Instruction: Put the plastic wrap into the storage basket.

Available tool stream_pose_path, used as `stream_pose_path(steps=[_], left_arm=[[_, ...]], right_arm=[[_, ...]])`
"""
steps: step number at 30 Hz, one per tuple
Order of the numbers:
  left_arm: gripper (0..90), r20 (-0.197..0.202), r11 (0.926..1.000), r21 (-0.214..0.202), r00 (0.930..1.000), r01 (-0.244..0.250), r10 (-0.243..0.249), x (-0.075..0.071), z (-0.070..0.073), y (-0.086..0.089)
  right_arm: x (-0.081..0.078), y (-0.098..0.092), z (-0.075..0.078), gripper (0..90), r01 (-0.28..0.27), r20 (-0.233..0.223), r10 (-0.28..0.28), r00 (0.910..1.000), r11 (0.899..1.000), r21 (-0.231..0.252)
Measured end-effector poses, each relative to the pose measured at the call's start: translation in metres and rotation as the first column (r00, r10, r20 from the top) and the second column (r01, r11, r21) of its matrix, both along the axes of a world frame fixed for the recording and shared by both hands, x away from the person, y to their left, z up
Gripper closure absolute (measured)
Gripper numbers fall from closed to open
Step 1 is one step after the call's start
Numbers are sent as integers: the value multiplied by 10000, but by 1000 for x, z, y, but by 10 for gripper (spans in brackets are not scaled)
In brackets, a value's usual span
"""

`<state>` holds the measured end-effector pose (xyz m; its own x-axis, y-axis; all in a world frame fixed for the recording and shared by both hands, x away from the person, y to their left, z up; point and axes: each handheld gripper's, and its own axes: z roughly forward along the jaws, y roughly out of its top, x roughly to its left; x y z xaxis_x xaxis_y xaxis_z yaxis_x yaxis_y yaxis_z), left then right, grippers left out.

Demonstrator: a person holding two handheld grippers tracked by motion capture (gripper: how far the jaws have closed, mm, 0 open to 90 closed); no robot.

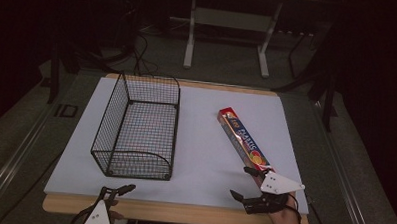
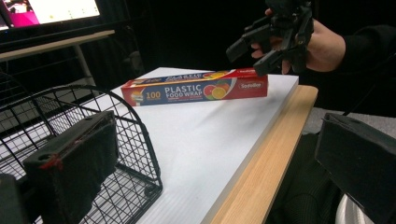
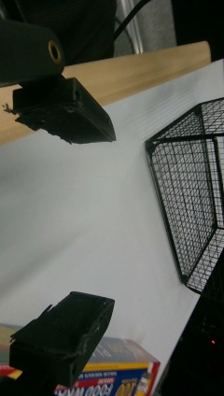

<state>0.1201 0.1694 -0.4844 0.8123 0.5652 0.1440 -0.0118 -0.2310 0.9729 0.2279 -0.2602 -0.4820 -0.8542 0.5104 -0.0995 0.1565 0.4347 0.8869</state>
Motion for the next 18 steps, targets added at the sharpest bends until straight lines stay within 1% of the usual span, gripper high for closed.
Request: stream_pose_path(steps=[1, 4, 6, 8, 10, 11, 13, 14, 18], left_arm=[[1, -22, 10000, -20, 10000, 17, -17, 0, 0, 0], [0, -53, 10000, -10, 10000, -12, 12, 1, 0, 0], [1, -50, 10000, 13, 10000, -9, 9, 1, -1, 0], [1, -62, 10000, 37, 10000, 14, -13, 1, -1, 0], [1, -56, 9999, 103, 10000, 39, -39, 0, -1, 0], [1, -51, 9999, 141, 10000, 48, -47, 0, -1, 0], [1, -48, 9999, 143, 10000, 71, -70, 0, -1, 0], [0, -25, 9998, 153, 10000, 92, -92, -1, -1, -1], [1, 1, 9997, 200, 9999, 125, -125, -2, 0, -2]], right_arm=[[0, 1, 1, 169, -30, 42, 29, 10000, 10000, 12], [-2, 3, 3, 168, -267, -101, 268, 9996, 9996, 48], [-4, 5, 6, 166, -325, -48, 324, 9995, 9994, -131], [-6, 7, 10, 131, -409, -255, 405, 9989, 9990, -157], [-9, 11, 13, 126, -381, -317, 371, 9988, 9988, -312], [-10, 12, 14, 125, -356, -270, 347, 9990, 9988, -338], [-11, 14, 16, 118, -491, -325, 483, 9983, 9985, -245], [-12, 15, 17, 117, -392, -222, 385, 9990, 9988, -309], [-14, 15, 22, 117, -306, -20, 305, 9995, 9989, -347]])
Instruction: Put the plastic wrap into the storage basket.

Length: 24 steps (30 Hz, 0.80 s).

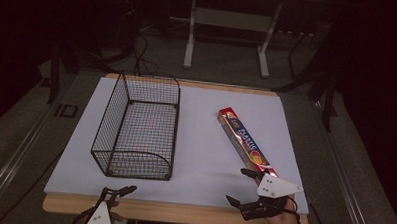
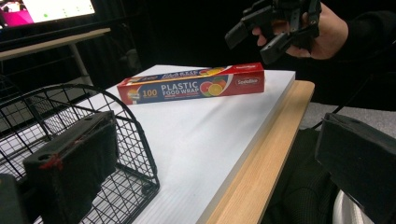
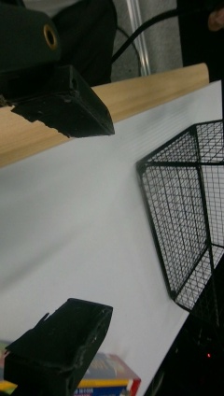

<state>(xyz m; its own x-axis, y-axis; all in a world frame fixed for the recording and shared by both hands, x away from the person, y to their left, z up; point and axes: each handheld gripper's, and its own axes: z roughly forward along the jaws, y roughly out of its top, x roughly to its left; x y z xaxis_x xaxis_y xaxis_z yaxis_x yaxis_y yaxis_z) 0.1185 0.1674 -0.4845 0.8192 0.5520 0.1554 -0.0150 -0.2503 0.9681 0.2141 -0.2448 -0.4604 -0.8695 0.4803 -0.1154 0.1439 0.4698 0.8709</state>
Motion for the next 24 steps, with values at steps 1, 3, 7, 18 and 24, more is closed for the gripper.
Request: stream_pose_path(steps=[1, 3, 7, 18, 24], left_arm=[[1, 9, 10000, 4, 10000, 19, -19, 0, 0, 0], [1, -16, 10000, 8, 10000, 21, -21, 0, 0, -1], [1, -22, 10000, 18, 10000, 5, -5, -1, 0, -2], [1, -35, 10000, 58, 10000, -1, 1, -1, 0, -2], [1, 26, 9996, 266, 10000, 8, -9, -1, -1, -4]], right_arm=[[0, -1, 1, 116, 7, 57, -7, 10000, 10000, 23], [2, -3, 4, 117, 191, 164, -192, 9997, 9998, 68], [7, -9, 10, 108, 679, 300, -685, 9972, 9975, 202], [23, -22, 24, 104, 1820, 402, -1829, 9823, 9830, 236], [41, -30, 26, 109, 2443, -182, -2443, 9695, 9697, -18]])
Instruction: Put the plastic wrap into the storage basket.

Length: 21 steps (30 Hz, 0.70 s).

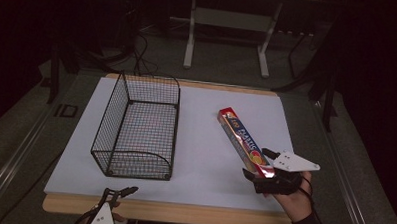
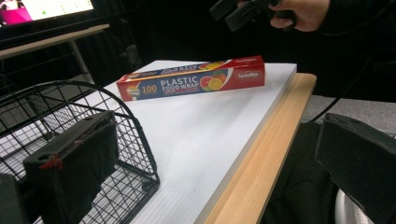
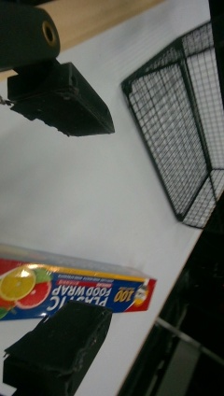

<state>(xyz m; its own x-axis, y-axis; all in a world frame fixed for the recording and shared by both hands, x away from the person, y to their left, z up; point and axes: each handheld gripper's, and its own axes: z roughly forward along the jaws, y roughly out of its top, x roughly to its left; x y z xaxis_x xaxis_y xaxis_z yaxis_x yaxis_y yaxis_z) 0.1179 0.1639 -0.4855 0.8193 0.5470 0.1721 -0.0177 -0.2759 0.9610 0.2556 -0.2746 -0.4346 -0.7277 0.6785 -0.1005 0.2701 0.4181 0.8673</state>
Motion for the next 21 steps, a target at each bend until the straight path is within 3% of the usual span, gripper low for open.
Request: stream_pose_path(steps=[9, 14, 21], left_arm=[[1, -63, 10000, -15, 10000, -7, 7, 0, 0, 0], [1, -77, 10000, 23, 10000, 10, -10, 0, 0, 0], [1, -101, 9999, -94, 9999, 84, -85, 0, 0, 0]], right_arm=[[23, -8, -10, 126, 740, -438, -759, 9961, 9963, -441], [38, -13, -19, 115, 1152, -1043, -1218, 9871, 9911, -673], [60, -18, -37, 116, 1734, -1926, -1973, 9612, 9757, -1341]])
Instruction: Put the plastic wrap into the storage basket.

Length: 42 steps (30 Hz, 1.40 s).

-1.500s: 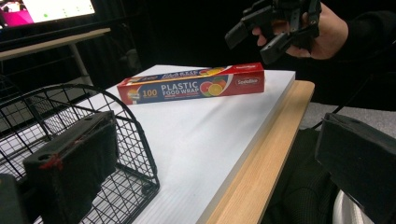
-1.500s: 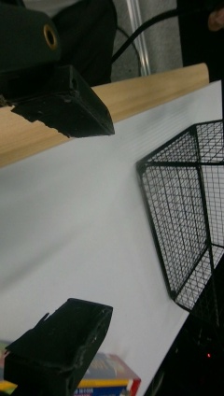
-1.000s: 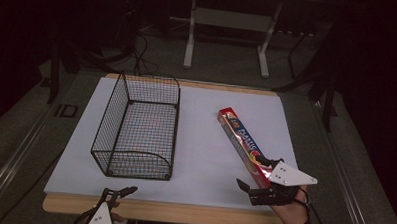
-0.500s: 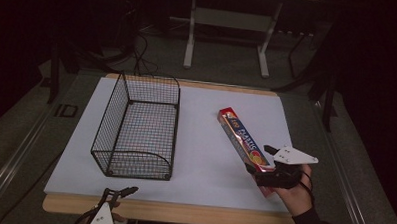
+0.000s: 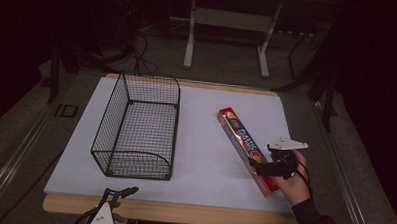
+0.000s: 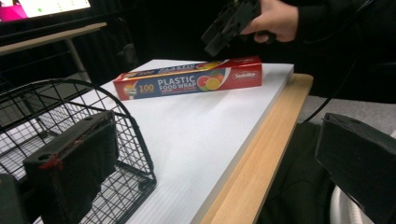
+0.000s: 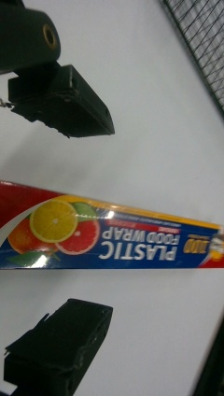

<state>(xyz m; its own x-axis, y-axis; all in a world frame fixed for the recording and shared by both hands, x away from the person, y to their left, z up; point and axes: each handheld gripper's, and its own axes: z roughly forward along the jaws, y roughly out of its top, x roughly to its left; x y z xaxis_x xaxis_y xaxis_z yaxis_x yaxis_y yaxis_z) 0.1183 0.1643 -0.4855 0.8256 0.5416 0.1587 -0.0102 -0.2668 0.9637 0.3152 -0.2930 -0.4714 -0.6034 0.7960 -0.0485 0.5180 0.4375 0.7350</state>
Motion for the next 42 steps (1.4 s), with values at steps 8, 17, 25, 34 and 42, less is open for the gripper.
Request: stream_pose_path(steps=[8, 17, 25, 34, 42], left_arm=[[1, -4, 10000, 47, 10000, 38, -38, 0, 0, 0], [1, -22, 10000, -1, 10000, 40, -40, 0, 0, 0], [1, -44, 10000, -62, 10000, 16, -16, 0, 0, 2], [1, -21, 10000, -35, 10000, 50, -50, -1, 1, 1], [1, -86, 9999, -19, 9999, 138, -138, -1, 0, 1]], right_arm=[[23, 2, -17, 128, 327, -1229, -429, 9915, 9960, -836], [49, 11, -25, 145, 428, -2736, -832, 9582, 9877, -1506], [67, 22, -29, 192, 435, -3631, -1151, 9246, 9789, -1995], [89, 40, -30, 298, 370, -4635, -1659, 8704, 9609, -2744], [101, 50, -33, 351, 394, -4944, -1912, 8479, 9528, -3009]])
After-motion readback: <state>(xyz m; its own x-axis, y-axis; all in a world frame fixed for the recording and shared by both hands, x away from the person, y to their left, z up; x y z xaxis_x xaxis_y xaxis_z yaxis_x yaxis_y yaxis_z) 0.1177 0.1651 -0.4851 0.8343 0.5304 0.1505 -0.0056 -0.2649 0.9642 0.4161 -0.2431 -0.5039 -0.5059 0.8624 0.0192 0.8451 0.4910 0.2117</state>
